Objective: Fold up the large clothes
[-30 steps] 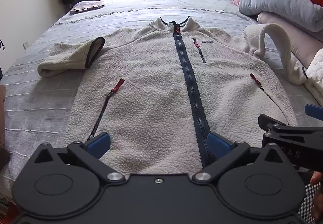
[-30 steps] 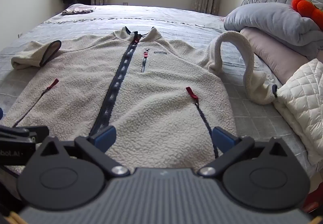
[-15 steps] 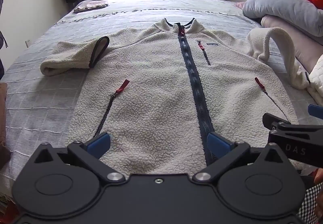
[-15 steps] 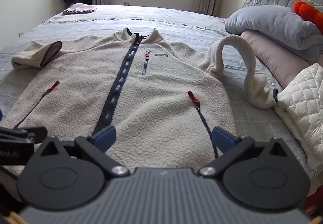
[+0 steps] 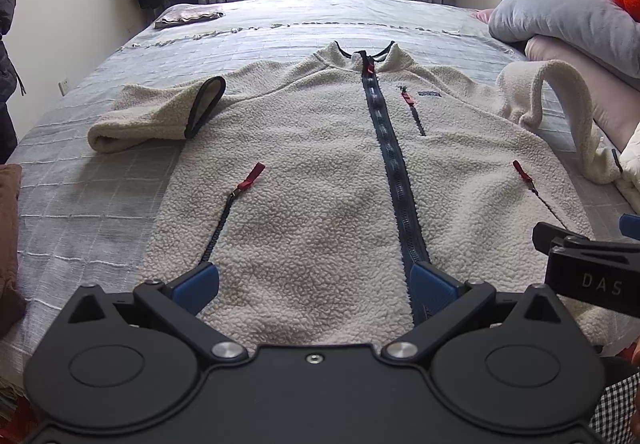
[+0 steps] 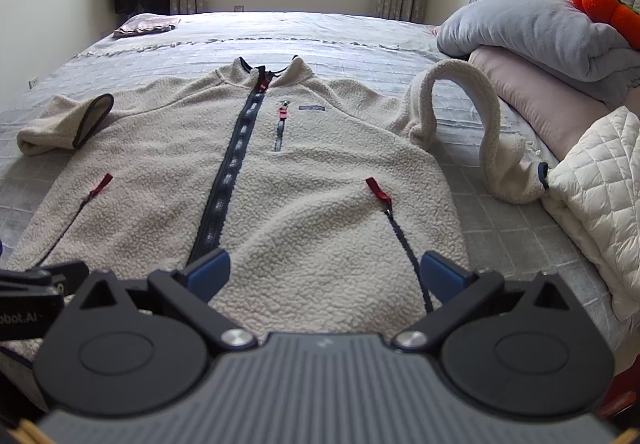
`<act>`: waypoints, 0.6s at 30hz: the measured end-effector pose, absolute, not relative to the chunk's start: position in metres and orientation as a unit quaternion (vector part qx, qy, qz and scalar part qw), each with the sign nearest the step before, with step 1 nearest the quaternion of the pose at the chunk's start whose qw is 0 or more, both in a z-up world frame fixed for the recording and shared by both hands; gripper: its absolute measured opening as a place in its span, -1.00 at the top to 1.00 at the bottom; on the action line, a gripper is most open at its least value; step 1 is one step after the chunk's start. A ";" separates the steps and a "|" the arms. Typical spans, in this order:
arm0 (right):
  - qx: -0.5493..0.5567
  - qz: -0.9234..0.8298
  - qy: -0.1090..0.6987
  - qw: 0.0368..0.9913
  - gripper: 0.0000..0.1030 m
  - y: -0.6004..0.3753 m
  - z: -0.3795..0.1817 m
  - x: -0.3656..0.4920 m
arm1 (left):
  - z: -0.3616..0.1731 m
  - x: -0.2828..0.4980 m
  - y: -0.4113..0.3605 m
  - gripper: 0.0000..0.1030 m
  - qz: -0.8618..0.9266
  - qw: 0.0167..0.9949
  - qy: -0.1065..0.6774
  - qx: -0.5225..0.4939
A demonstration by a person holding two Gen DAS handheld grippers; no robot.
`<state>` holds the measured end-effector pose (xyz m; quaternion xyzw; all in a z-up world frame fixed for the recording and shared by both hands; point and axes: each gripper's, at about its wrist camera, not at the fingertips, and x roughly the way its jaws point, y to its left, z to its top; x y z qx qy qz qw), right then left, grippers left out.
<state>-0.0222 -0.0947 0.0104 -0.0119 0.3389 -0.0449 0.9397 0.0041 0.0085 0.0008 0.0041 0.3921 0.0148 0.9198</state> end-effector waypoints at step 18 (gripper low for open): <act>-0.011 -0.027 0.328 0.944 -1.00 -0.089 0.010 -0.016 | 0.000 0.006 0.024 -1.00 0.043 0.928 0.371 0.004</act>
